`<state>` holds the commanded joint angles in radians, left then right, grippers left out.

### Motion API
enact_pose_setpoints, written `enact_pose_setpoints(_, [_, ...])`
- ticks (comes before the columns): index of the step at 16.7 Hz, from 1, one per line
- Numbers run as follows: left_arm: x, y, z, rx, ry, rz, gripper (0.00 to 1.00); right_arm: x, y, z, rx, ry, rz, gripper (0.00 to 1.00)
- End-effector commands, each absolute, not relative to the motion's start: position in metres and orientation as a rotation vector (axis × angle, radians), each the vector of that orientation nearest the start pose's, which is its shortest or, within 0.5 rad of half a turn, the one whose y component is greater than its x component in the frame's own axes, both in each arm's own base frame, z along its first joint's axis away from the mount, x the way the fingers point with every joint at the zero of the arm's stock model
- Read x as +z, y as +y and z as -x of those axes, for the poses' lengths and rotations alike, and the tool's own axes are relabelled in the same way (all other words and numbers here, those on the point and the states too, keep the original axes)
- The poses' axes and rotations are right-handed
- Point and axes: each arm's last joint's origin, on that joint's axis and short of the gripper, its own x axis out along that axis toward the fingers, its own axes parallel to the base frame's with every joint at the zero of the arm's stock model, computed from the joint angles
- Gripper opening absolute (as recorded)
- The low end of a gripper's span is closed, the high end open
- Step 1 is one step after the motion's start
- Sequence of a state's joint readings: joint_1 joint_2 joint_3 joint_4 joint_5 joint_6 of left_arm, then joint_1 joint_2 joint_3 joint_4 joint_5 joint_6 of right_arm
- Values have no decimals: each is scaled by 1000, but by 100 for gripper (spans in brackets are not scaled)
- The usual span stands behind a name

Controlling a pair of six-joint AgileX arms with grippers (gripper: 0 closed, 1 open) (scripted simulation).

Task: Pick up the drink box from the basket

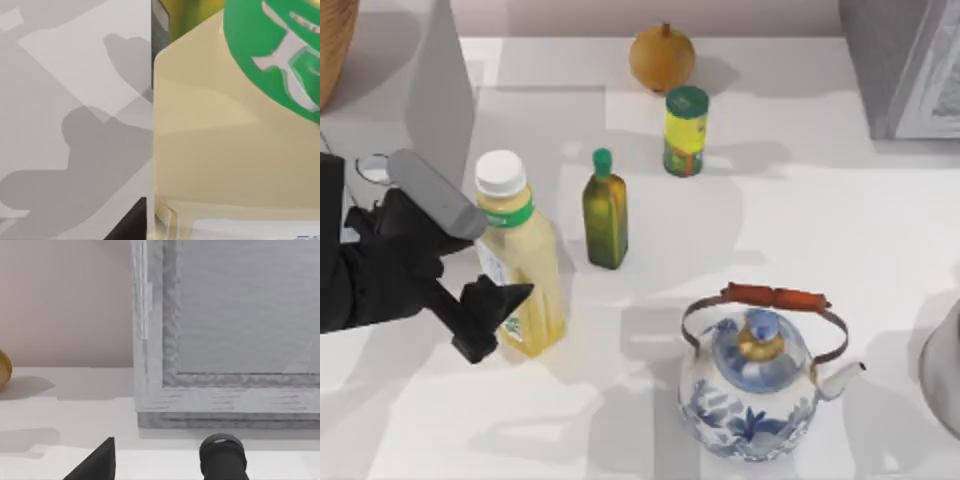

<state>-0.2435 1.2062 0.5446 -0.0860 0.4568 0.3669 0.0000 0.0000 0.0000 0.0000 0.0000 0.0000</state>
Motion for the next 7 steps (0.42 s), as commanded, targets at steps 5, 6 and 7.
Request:
enact_pose_setpoints(5, [178, -69, -222, -792, 625, -248, 100, 160, -1, -106, 0, 0, 0, 100])
enact_pose_setpoints(6, [178, -69, -222, -792, 625, -248, 100, 160, -1, -106, 0, 0, 0, 100])
enact_pose_setpoints(7, [178, -69, -222, -792, 625, -248, 100, 160, -1, -106, 0, 0, 0, 100])
